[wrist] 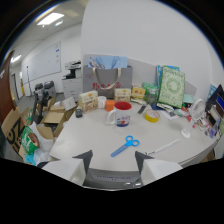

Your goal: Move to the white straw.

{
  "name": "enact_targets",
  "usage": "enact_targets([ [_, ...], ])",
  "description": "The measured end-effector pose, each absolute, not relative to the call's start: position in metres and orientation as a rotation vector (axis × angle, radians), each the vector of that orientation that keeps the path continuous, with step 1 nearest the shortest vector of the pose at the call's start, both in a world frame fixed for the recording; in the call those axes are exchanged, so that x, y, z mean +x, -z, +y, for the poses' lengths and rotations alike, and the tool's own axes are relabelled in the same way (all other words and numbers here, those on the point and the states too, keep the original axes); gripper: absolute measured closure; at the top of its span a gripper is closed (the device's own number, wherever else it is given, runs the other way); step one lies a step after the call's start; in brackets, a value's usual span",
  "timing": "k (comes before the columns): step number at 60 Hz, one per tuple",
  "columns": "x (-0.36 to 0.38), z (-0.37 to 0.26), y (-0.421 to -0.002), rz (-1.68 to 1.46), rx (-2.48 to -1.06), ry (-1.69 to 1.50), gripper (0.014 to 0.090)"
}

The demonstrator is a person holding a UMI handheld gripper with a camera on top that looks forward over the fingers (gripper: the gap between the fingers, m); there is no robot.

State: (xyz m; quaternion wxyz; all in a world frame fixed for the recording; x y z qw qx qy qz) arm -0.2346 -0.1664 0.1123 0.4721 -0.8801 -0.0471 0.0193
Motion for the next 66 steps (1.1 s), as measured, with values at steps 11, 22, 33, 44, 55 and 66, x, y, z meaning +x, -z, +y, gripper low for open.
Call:
enact_targets([
  [11,-0.226,-0.169,-0.109,-0.125,-2.158,-0.057,0.0204],
  [22,-0.2,-0.182,-0.102,-0.137,-2.172,-0.05,0.0205],
  [33,-0.147,-0.195,-0.085,-0.122,-2.205,0.013,0.0206],
  [44,-0.092,-0.198,-0.07,-0.083,-2.231,0.07,0.0204],
  [55,-0.059,-0.176,-0.058,-0.053,-2.238,0.081,0.0203],
  [66,-0.043,-0.137,-0.041,-0.056,-2.236,0.06,0.0203],
])
